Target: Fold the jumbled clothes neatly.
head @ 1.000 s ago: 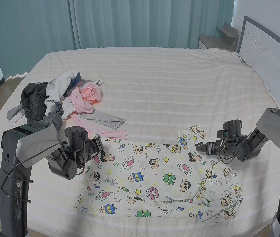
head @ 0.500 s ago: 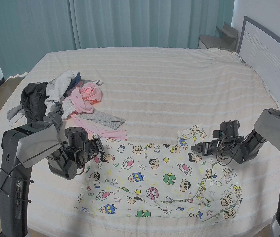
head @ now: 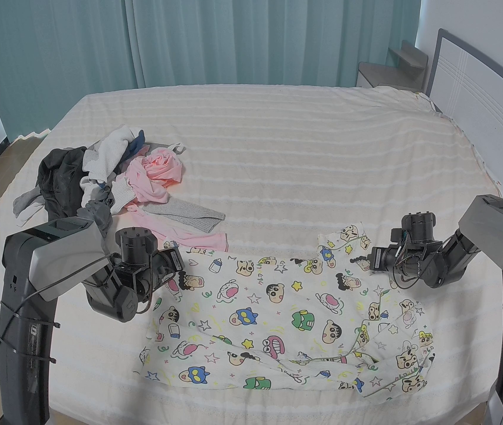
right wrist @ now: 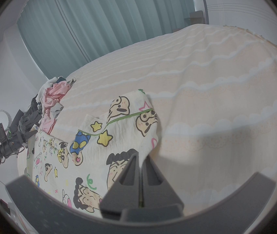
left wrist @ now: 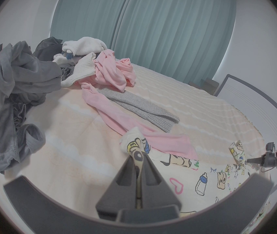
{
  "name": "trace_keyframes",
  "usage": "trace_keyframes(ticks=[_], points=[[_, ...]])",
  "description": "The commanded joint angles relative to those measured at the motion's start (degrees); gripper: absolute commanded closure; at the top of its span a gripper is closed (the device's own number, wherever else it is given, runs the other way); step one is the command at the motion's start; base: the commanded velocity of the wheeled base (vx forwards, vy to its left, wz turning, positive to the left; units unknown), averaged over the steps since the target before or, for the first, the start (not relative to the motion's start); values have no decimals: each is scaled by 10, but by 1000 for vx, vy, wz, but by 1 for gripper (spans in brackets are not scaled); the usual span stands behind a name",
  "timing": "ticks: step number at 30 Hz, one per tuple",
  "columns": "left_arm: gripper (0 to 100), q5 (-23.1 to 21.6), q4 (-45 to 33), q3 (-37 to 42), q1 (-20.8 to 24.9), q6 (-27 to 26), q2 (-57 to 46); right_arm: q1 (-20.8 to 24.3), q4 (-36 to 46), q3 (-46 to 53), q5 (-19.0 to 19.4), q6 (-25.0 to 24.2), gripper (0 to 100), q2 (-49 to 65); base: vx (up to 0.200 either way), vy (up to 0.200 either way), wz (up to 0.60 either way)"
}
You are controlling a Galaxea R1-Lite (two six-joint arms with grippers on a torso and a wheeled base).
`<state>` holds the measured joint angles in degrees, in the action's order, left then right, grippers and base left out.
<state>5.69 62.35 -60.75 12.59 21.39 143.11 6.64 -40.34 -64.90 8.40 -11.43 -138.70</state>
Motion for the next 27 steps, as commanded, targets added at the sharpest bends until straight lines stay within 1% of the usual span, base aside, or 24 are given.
trace_keyframes(ticks=[1, 3, 5, 8, 9, 13, 16, 21, 27], points=[[100, 5, 2, -1, -1, -2, -4, -1, -2, -2, 0, -1, 100, 1, 0, 0, 0], [100, 15, 9, -1, -3, -7, -5, -2, -11, -7, 0, -3, 100, 3, 0, 0, 0], [100, 26, 25, 0, -4, -24, -6, -2, -22, -10, -1, -9, 100, 3, 0, 0, 0], [100, 27, 40, 0, -4, -37, -5, -4, -33, -9, -3, -17, 100, 4, 0, 0, 0], [100, 27, 56, 0, -4, -43, -4, -5, -41, -10, -7, -20, 100, 5, 0, 0, 0], [100, 27, 68, 0, -3, -44, -5, -8, -46, -10, -9, -21, 100, 12, 0, 0, 0], [100, 28, 89, 0, -3, -45, -5, -15, -47, -10, -8, -31, 100, 24, 0, 0, 0], [100, 28, 96, 6, -3, -50, -4, -21, -47, -2, -8, -37, 100, 33, 0, 0, 0], [100, 24, 109, 53, -3, -57, -19, -25, -44, 19, 3, -60, 100, 59, 0, 0, 0]])
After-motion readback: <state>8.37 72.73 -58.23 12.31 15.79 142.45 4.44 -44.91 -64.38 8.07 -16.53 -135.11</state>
